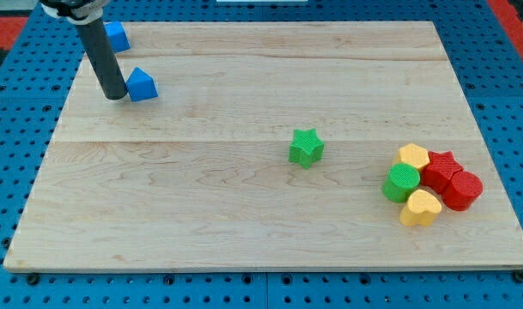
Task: Move the blue triangle closer to the blue cube
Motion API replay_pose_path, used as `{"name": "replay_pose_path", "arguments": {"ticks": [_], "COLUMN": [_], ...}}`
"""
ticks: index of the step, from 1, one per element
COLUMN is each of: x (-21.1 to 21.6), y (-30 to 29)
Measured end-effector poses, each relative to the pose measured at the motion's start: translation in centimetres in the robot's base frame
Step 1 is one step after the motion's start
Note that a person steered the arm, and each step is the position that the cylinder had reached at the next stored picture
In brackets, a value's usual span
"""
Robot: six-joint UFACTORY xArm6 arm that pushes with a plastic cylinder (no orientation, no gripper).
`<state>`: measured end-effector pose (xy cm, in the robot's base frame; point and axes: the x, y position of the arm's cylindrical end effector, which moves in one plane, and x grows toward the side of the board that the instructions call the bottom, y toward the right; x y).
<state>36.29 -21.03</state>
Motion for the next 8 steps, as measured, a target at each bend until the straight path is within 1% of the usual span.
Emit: {"name": "replay_pose_path", "arguments": {"ticks": [1, 2, 3, 4, 5, 6, 7, 8], "x": [1.7, 2.7, 3.4, 0.7, 0.7, 0.4, -1.0, -2.6], "y": [0.0, 2.1, 2.8, 2.1, 2.1, 3.6, 4.6, 3.2]}}
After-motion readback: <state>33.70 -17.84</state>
